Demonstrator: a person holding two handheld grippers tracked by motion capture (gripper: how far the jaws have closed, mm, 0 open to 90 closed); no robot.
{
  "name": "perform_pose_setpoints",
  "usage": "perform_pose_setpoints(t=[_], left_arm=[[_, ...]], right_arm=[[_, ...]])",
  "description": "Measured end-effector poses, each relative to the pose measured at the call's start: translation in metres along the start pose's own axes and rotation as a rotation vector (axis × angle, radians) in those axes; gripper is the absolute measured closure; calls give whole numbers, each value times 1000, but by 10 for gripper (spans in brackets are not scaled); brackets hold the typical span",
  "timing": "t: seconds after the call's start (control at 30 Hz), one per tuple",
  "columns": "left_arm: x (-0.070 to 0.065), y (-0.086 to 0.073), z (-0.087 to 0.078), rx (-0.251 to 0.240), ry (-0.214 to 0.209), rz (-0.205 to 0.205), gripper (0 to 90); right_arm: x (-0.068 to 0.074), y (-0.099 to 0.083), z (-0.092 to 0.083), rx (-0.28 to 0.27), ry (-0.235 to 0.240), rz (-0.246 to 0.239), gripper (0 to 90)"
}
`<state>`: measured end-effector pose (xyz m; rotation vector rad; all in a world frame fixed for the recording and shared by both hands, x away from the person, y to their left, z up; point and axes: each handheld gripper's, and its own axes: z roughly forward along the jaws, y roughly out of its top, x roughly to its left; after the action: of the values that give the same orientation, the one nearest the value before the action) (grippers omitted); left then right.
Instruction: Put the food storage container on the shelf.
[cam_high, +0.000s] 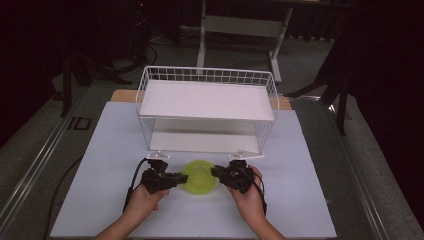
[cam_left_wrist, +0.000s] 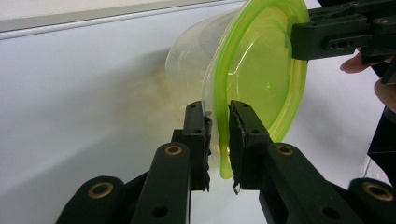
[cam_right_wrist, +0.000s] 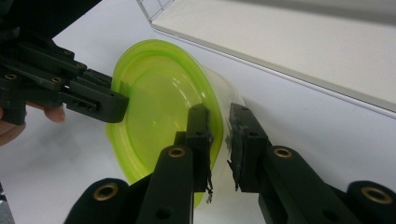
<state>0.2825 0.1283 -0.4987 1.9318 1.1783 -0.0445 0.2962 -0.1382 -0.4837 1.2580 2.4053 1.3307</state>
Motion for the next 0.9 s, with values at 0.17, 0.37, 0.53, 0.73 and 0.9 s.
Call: perform_pose_setpoints(t=[0.17,0.37,0.53,0.73,0.9], left_arm=[[-7,5,-5,-32,21,25,797],[-12,20,-15,-115,27,65,804],[-13,32,-19,-208,35,106,807],[-9,40,-12,-228,50,113,806],[-2,43,-3,-228,51,126,804]], right_arm=[[1,2,-4,-10,-10,-8,791],[2,17,-15,-59,-12,-22,791],[-1,34,-23,-99,-22,-26,790],[-8,47,-20,-100,-45,-31,787],[-14,51,-13,-88,-67,-37,785]])
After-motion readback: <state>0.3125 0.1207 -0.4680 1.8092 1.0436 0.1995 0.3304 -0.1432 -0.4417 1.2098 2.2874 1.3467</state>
